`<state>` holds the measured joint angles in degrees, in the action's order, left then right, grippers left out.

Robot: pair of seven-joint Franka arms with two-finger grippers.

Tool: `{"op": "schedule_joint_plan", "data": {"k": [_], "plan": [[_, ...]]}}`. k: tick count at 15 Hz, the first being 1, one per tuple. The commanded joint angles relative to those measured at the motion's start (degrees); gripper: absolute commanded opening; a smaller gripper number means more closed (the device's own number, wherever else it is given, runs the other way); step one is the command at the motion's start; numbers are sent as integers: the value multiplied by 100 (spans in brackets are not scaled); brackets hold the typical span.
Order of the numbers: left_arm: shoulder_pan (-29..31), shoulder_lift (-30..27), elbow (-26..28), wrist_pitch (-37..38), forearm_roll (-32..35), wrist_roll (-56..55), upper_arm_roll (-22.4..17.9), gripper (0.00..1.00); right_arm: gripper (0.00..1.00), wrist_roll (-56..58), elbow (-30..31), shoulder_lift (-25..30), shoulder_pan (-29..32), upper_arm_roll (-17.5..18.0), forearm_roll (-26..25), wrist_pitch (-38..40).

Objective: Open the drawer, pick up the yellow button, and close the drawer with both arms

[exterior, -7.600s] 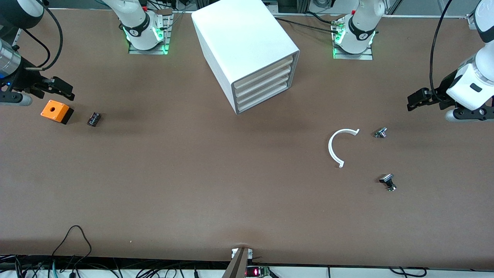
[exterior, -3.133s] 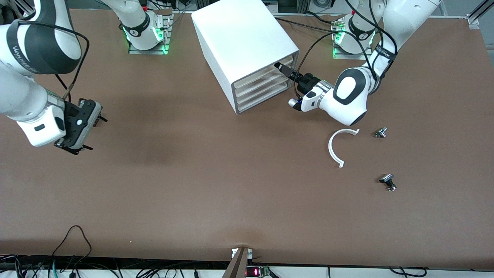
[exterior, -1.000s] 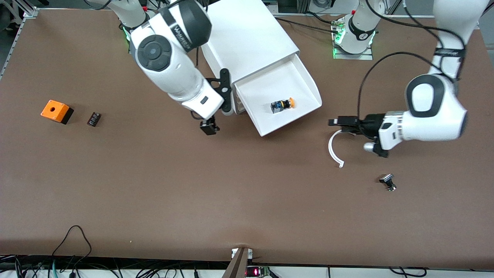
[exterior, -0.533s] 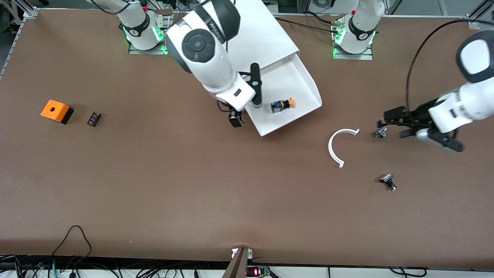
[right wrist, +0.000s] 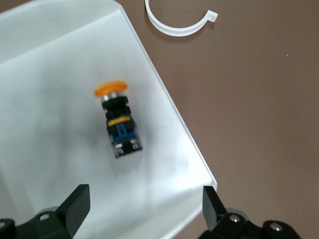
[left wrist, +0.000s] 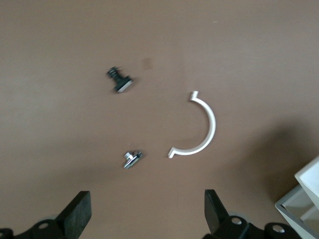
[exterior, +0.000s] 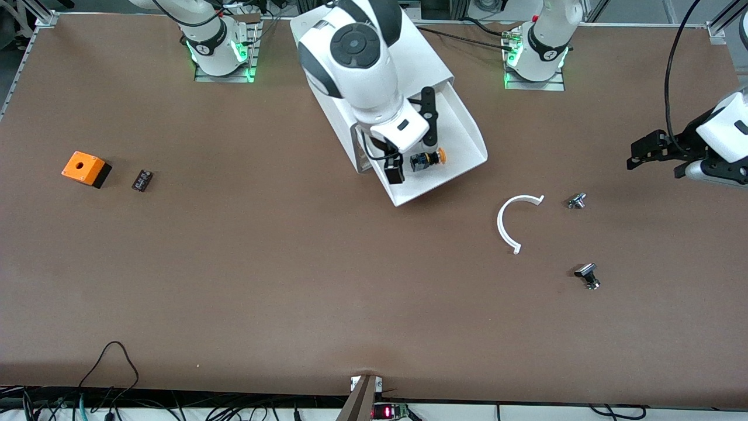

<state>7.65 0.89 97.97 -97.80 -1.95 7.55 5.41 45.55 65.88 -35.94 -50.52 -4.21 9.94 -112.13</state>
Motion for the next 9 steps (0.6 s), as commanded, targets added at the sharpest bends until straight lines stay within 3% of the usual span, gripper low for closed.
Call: {"op": "schedule_joint_plan", "data": {"k": [1,3,9], "plan": [[-176,17,-173,313,310,-728,30,100,100,-195,-339,-360,-308,-194,-72,-55],[-176,25,-173,314,301,-720,30,100,100,-309,-348,-474,-511,-343,-72,-55],[-176,17,-200,331,292,-746,30,100,100,-397,-339,-589,-652,-352,-80,15]]}}
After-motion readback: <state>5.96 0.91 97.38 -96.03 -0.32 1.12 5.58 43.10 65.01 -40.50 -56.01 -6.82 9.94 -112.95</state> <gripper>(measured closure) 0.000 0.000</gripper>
